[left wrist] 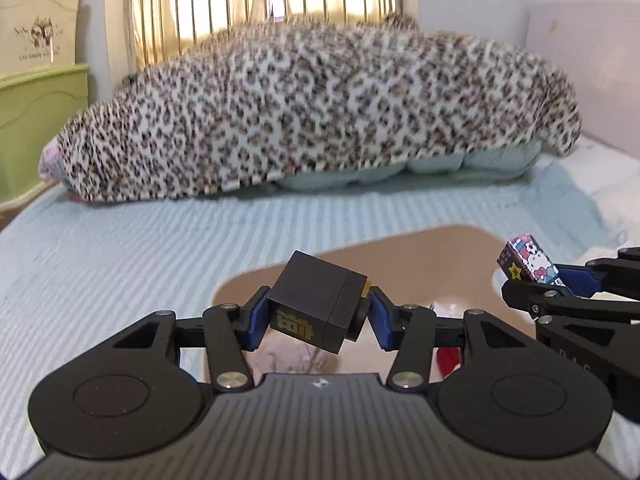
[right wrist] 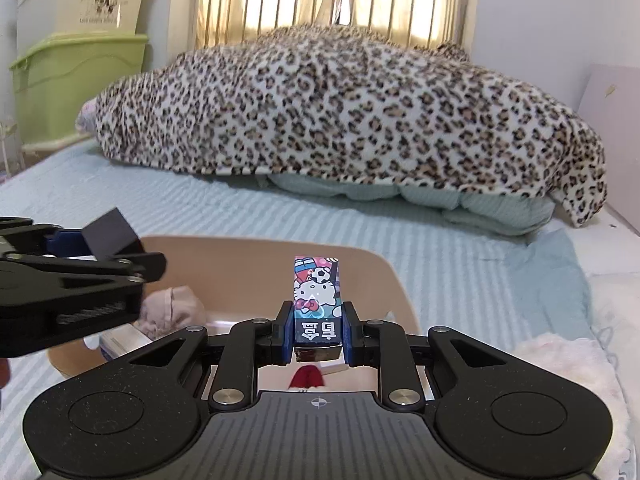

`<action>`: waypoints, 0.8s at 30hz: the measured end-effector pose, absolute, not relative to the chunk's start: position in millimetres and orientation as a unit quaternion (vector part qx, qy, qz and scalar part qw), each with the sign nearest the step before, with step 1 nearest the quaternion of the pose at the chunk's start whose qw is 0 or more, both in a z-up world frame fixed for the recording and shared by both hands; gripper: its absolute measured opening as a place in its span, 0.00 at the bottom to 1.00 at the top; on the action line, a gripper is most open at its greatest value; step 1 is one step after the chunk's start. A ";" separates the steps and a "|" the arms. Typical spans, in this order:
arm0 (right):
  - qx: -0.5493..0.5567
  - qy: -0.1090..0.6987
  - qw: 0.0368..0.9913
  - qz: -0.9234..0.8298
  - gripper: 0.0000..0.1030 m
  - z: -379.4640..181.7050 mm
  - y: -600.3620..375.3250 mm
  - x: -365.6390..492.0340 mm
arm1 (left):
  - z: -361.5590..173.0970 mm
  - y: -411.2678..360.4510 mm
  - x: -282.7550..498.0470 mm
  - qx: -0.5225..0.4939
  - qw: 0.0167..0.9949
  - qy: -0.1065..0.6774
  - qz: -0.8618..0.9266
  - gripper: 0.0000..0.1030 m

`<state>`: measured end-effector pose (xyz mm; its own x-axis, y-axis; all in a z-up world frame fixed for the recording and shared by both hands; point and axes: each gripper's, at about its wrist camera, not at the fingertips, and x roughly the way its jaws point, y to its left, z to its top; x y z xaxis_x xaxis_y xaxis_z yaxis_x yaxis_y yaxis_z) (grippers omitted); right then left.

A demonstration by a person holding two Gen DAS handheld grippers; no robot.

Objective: Organize objects
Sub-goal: 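Carry the cube box and small box into the basket and open both tools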

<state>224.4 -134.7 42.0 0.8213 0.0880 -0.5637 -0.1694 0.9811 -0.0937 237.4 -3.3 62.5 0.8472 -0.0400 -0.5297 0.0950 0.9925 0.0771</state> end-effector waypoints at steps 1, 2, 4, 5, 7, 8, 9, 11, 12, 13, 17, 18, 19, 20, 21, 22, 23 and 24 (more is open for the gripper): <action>-0.074 0.297 0.950 0.068 0.20 37.0 -132.1 227.2 | 57.7 -3.2 241.6 0.051 0.957 0.283 -0.035 0.51; -0.076 0.302 0.948 0.068 0.20 33.3 -129.8 230.0 | 52.0 -4.4 245.5 0.053 0.955 0.291 -0.033 0.51; -0.080 0.318 0.942 0.071 0.20 22.5 -125.6 235.7 | 41.2 -6.3 249.7 0.056 0.950 0.306 -0.035 0.51; -0.082 0.324 0.940 0.071 0.20 17.8 -124.0 237.7 | 36.4 -7.2 251.5 0.057 0.947 0.314 -0.036 0.51; -0.087 0.336 0.935 0.073 0.20 9.1 -121.5 239.7 | 28.0 -8.0 252.8 0.060 0.943 0.325 -0.036 0.51; -0.088 0.339 0.934 0.073 0.20 6.8 -120.8 238.4 | 25.5 -7.9 252.8 0.062 0.942 0.329 -0.036 0.51; -0.087 0.340 0.934 0.073 0.20 5.4 -121.1 237.3 | 23.7 -7.9 252.3 0.063 0.940 0.332 -0.037 0.51; -0.084 0.337 0.935 0.075 0.32 6.6 -123.2 233.5 | 23.9 -6.7 250.1 0.062 0.939 0.337 -0.038 0.52; -0.082 0.334 0.936 0.077 0.35 8.9 -124.8 230.9 | 26.2 -5.6 247.7 0.061 0.940 0.334 -0.039 0.52; -0.082 0.331 0.937 0.075 0.43 12.4 -126.4 227.4 | 29.3 -4.6 244.6 0.062 0.942 0.328 -0.038 0.55; -0.086 0.311 0.944 0.075 0.61 29.9 -135.4 211.4 | 43.9 -0.9 232.1 0.065 0.950 0.305 -0.032 0.73; -0.085 0.309 0.944 0.075 0.65 34.3 -137.9 207.9 | 48.1 0.6 228.7 0.065 0.951 0.301 -0.032 0.76; -0.082 0.308 0.945 0.075 0.72 38.7 -140.8 203.2 | 51.5 2.3 224.3 0.064 0.953 0.296 -0.031 0.78; -0.078 0.308 0.945 0.075 0.76 43.2 -144.2 198.9 | 55.3 3.8 219.6 0.062 0.955 0.289 -0.027 0.80; -0.075 0.304 0.946 0.076 0.82 47.3 -147.3 193.2 | 58.9 4.9 214.4 0.060 0.957 0.282 -0.025 0.85; -0.075 0.300 0.948 0.076 0.87 50.6 -150.4 185.8 | 61.4 7.2 208.8 0.058 0.959 0.277 -0.027 0.89; -0.076 0.297 0.949 0.075 0.88 53.2 -152.8 181.1 | 63.6 8.9 203.6 0.057 0.960 0.274 -0.028 0.89; -0.078 0.294 0.950 0.075 0.89 55.6 -155.0 175.2 | 66.0 10.7 199.4 0.056 0.960 0.273 -0.029 0.89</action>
